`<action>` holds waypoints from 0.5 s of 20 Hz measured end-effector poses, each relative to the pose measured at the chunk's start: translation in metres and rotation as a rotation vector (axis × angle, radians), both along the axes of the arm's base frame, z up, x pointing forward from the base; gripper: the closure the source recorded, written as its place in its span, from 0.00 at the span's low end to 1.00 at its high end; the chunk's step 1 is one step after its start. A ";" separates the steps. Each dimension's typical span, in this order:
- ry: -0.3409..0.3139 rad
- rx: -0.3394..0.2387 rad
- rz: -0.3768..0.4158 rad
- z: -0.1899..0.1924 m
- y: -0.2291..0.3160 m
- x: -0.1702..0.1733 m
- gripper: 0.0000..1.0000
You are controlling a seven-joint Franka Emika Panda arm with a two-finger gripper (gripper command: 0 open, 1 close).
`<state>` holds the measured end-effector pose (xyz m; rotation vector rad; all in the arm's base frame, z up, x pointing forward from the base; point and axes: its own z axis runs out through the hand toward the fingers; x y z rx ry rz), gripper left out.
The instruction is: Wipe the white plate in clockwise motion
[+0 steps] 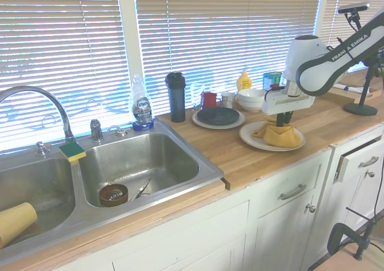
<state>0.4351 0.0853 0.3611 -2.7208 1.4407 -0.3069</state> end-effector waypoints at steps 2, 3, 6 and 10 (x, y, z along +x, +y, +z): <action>-0.002 0.004 0.012 0.001 0.008 -0.001 1.00; -0.003 0.005 0.017 0.002 0.012 0.000 1.00; -0.002 0.008 0.023 0.001 0.021 0.005 1.00; 0.006 0.006 0.012 -0.008 0.026 0.025 1.00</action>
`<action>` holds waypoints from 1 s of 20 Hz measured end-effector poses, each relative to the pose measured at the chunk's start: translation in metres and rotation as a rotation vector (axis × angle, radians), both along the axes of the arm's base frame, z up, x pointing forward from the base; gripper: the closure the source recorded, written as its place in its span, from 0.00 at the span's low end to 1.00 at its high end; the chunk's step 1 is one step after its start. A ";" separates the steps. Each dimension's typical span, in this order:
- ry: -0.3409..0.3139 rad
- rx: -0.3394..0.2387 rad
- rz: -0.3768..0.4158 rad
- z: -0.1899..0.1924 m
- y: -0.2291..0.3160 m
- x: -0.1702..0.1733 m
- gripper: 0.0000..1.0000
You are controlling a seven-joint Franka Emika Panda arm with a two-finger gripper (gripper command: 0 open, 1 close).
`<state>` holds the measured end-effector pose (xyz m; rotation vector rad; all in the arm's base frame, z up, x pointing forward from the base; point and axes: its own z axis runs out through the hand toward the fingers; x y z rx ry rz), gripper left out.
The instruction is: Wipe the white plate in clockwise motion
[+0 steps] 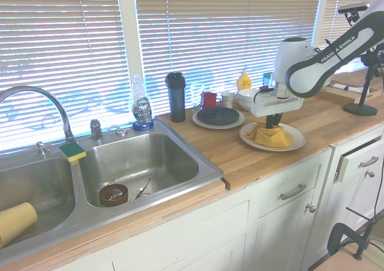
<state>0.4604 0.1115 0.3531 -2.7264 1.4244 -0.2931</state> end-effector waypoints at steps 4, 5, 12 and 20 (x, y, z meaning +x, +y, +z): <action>0.000 -0.008 -0.025 -0.010 -0.006 0.024 1.00; -0.001 -0.008 -0.032 -0.010 -0.010 0.028 1.00; -0.008 -0.006 -0.046 -0.007 -0.017 0.033 1.00; -0.057 0.000 -0.026 0.029 -0.002 0.048 1.00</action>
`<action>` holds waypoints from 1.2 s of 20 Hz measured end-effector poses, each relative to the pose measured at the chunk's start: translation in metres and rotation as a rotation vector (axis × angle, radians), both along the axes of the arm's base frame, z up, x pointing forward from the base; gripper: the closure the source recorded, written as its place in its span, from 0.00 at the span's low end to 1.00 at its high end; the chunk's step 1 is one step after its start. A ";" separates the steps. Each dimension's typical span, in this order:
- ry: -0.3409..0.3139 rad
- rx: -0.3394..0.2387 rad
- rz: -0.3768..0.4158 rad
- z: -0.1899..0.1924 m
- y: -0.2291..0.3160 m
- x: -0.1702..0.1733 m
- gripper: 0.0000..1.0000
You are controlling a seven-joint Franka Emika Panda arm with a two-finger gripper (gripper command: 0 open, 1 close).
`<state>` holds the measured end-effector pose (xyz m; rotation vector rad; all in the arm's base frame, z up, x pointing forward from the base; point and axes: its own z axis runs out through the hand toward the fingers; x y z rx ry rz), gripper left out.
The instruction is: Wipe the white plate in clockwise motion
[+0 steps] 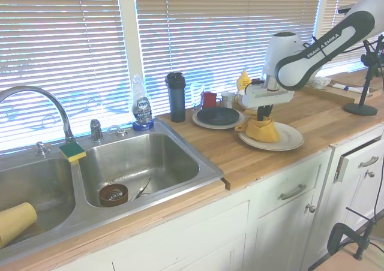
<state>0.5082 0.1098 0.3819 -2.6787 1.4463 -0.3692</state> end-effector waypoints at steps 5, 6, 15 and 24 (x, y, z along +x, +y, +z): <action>-0.033 0.005 0.029 0.030 0.025 0.013 1.00; -0.038 0.008 0.034 0.035 0.031 0.017 1.00; -0.036 0.020 0.097 0.036 0.101 0.040 1.00; 0.007 0.038 0.151 0.008 0.165 0.036 1.00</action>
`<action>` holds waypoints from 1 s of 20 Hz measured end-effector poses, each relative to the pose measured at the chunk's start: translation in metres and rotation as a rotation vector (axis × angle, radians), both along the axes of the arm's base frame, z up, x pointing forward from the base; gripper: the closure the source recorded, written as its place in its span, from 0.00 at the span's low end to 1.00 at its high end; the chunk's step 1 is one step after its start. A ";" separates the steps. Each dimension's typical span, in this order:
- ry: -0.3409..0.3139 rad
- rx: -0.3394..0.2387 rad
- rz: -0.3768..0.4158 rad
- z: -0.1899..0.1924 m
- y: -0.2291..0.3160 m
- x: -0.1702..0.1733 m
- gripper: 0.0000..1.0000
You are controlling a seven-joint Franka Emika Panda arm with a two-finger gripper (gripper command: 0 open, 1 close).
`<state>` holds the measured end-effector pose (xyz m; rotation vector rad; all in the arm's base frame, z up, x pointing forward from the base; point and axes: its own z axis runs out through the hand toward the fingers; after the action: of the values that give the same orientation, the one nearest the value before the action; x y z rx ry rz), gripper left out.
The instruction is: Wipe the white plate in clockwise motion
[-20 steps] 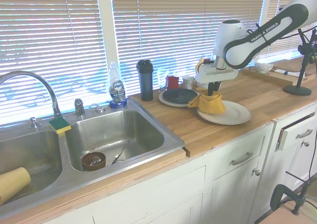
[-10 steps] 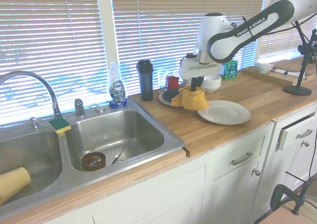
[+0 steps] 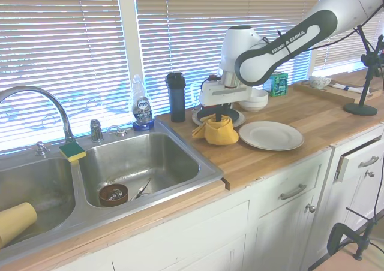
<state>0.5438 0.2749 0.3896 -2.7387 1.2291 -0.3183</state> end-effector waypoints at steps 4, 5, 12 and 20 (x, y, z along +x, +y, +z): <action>0.031 -0.010 0.012 -0.016 0.006 -0.009 1.00; 0.038 -0.012 0.015 -0.020 0.006 -0.012 1.00; 0.062 -0.024 0.040 -0.029 0.008 -0.030 0.00; 0.058 -0.029 0.049 -0.025 0.005 -0.036 0.00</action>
<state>0.5082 0.2801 0.3644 -2.8163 1.1785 -0.2551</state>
